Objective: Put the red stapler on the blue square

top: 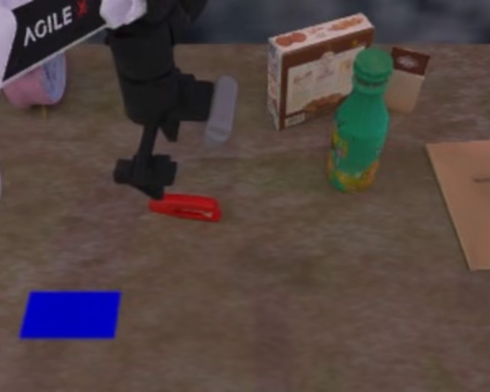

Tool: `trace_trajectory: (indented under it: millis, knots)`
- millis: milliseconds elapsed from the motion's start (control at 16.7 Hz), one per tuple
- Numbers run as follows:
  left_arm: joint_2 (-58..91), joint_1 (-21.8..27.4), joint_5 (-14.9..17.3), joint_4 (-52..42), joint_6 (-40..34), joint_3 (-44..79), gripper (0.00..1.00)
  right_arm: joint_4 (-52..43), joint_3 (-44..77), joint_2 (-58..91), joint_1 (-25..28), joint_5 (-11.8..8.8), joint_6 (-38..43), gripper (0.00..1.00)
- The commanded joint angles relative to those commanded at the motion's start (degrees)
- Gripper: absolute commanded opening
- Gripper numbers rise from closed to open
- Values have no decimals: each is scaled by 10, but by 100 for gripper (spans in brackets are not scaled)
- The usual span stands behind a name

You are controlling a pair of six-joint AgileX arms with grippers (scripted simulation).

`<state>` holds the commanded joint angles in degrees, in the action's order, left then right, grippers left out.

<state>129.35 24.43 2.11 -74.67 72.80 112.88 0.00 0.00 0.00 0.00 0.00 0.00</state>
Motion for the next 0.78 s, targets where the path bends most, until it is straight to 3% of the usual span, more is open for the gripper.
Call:
trace_trajectory:
  millis: [240,780]
  knots:
    - [36,2,-19,-2,17,51,100,0,0,0,0,0,0,100]
    - [45,1,-19,40,18,15,100,0,0,0,0,0,0,100]
